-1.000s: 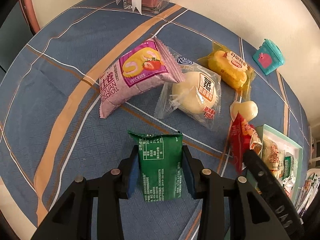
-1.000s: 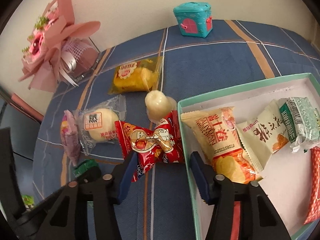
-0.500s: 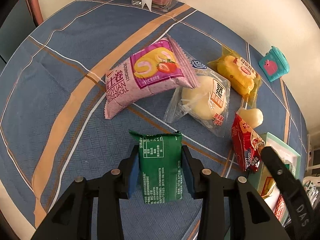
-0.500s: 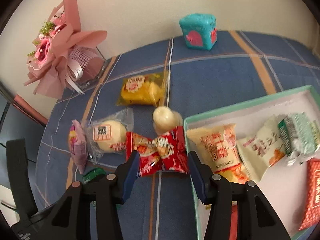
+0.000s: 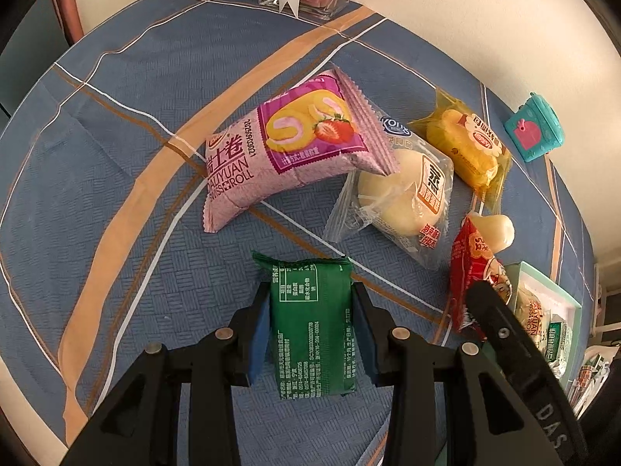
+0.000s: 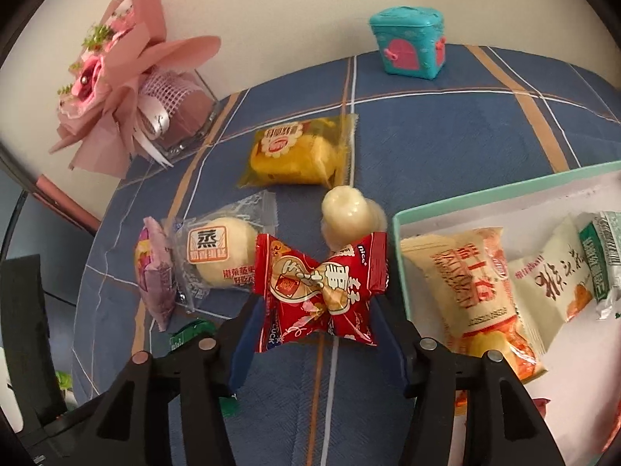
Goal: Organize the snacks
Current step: 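Grasp the red candy-wrapped packet with the right gripper while the left holds the green packet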
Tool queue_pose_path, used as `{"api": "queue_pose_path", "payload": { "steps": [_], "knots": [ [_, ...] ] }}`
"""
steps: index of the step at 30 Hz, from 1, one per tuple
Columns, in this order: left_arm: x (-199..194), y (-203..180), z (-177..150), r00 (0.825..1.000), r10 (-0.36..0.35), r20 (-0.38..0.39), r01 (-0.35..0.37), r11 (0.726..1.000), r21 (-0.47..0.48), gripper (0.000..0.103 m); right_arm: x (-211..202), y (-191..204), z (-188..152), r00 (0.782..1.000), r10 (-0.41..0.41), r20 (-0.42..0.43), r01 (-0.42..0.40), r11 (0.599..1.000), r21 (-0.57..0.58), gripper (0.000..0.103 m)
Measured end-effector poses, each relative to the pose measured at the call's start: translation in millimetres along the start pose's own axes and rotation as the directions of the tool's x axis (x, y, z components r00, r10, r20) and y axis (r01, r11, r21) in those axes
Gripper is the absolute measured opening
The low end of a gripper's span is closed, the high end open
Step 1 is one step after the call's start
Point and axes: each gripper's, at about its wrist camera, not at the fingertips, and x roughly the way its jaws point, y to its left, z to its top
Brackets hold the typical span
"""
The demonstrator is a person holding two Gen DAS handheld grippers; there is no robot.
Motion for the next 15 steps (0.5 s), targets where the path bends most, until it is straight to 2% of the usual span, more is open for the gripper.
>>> {"api": "queue_pose_path", "payload": {
  "steps": [7, 9, 15],
  "knots": [
    [1, -2, 0, 1.000, 0.006, 0.001, -0.006, 1.000, 0.005, 0.041, 6, 1, -1, 1.000, -0.004, 0.000, 0.004, 1.000, 0.004, 0.059],
    [2, -4, 1, 1.000, 0.009, 0.002, -0.009, 1.000, 0.008, 0.041, 5, 0, -1, 1.000, 0.006, 0.001, -0.006, 1.000, 0.005, 0.054],
    [-1, -11, 0, 1.000, 0.020, 0.011, -0.020, 1.000, 0.019, 0.041, -2, 2, -3, 1.000, 0.007, 0.004, -0.007, 1.000, -0.003, 0.048]
  ]
}}
